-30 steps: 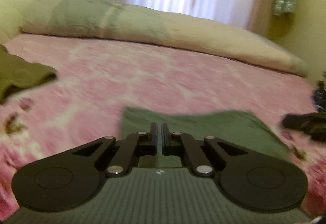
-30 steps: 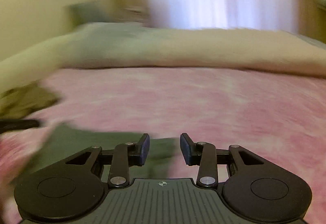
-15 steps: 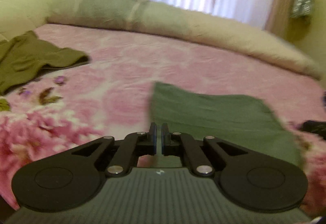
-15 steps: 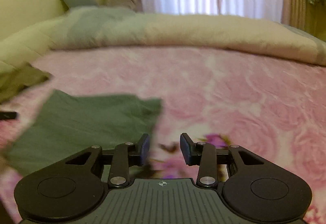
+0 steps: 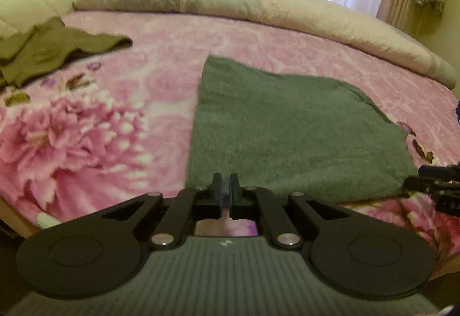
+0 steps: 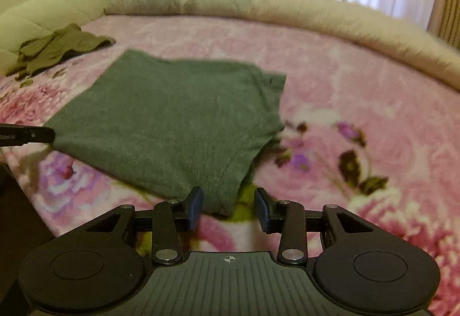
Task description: Fold clothes
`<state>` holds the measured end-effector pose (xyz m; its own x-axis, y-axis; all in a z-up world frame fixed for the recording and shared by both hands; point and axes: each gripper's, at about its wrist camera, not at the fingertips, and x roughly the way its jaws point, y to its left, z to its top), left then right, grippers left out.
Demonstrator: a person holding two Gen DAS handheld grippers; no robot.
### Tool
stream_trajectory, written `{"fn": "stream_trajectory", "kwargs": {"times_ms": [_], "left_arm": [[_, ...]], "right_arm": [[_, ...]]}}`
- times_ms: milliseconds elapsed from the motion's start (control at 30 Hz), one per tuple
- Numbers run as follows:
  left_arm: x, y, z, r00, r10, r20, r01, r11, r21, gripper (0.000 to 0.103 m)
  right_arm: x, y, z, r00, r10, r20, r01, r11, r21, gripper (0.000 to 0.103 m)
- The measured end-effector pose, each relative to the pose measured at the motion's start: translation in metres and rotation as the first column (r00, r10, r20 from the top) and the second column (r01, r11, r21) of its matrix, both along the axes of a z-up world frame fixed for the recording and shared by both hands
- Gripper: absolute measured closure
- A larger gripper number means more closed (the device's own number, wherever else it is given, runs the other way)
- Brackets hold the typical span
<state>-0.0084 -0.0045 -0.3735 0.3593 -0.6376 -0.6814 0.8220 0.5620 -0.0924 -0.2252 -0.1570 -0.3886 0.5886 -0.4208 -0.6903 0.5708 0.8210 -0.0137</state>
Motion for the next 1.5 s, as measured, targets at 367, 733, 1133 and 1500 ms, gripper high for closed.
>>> {"fn": "stream_trajectory", "kwargs": {"times_ms": [367, 733, 1133, 1500], "left_arm": [[-0.005, 0.001, -0.020, 0.996, 0.069, -0.047, -0.062, 0.988, 0.138, 0.099], [-0.062, 0.006, 0.032, 0.999, 0.032, -0.009, -0.031, 0.991, 0.132, 0.074], [-0.102, 0.025, 0.061, 0.999, 0.017, 0.048, -0.023, 0.993, 0.117, 0.066], [-0.122, 0.046, 0.073, 0.997, 0.021, 0.068, -0.027, 0.995, 0.093, 0.064]], "right_arm": [[0.000, 0.008, -0.020, 0.999, -0.009, -0.034, 0.011, 0.998, 0.062, 0.065], [-0.025, 0.018, 0.016, 0.995, -0.097, -0.032, 0.101, 0.982, 0.160, 0.064], [-0.044, 0.049, 0.059, 0.992, -0.108, 0.072, 0.101, 0.990, 0.099, 0.024], [-0.053, 0.071, 0.064, 0.992, -0.098, 0.076, 0.091, 0.992, 0.087, 0.024]]}}
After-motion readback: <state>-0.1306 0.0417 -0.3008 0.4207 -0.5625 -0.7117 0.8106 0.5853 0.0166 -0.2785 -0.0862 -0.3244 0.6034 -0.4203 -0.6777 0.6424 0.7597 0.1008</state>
